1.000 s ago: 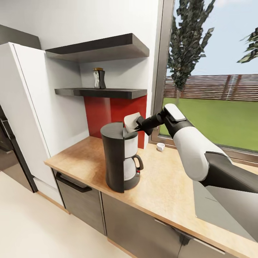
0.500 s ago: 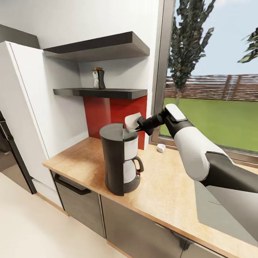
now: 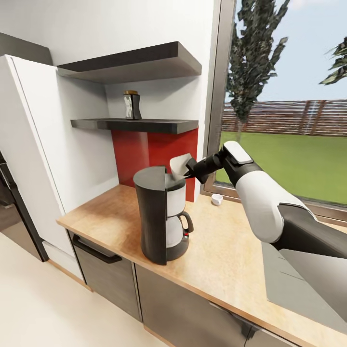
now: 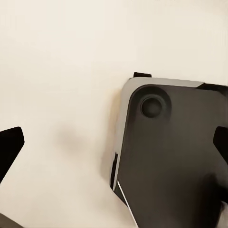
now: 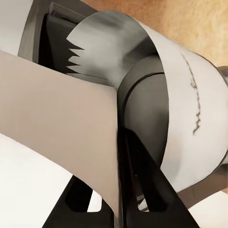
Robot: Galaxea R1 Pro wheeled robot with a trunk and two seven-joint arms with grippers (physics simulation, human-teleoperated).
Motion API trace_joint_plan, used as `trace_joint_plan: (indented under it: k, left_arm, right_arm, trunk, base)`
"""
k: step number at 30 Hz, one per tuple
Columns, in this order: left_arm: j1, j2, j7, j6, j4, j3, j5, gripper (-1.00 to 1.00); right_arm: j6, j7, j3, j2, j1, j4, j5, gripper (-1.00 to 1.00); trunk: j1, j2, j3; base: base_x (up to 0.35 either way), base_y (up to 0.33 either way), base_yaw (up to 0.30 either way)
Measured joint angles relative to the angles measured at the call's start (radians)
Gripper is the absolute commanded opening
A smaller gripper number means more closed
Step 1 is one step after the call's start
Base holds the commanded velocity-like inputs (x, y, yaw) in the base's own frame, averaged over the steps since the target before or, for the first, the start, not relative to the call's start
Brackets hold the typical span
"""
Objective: Set up a coffee station on the kitchen countertop: keep the coffee maker on the countertop, move the bottle of coffee from the kitchen shelf to the counter next to the coffee maker, place a paper coffee filter on top of the coffee maker, put the saucer next to the coffee maker with the coffee cup on the saucer, and place the electric kettle next to the coffee maker.
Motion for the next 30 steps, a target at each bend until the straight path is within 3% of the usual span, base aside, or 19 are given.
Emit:
trace_joint_plan:
  k: [18,19,30]
  left_arm:
    - [0.000,0.000,0.000,0.000,0.000,0.000,0.000,1.00]
    - [0.000,0.000,0.000,0.000,0.000,0.000,0.000,1.00]
    - [0.000,0.002,0.000,0.000,0.000,0.000,0.000,1.00]
  right_arm:
    - [0.000,0.000,0.000,0.000,0.000,0.020,0.000,-1.00]
    - [0.000,0.000,0.000,0.000,0.000,0.020,0.000,1.00]
    - [-0.002,-0.002,0.000,0.002,0.000,0.020,-0.003,1.00]
  trunk:
    - [0.000,0.000,0.000]
    - [0.000,0.000,0.000]
    - [0.000,0.000,0.000]
  base:
    - [0.029,0.007,0.000]
    - [0.000,0.000,0.000]
    - [0.000,0.000,0.000]
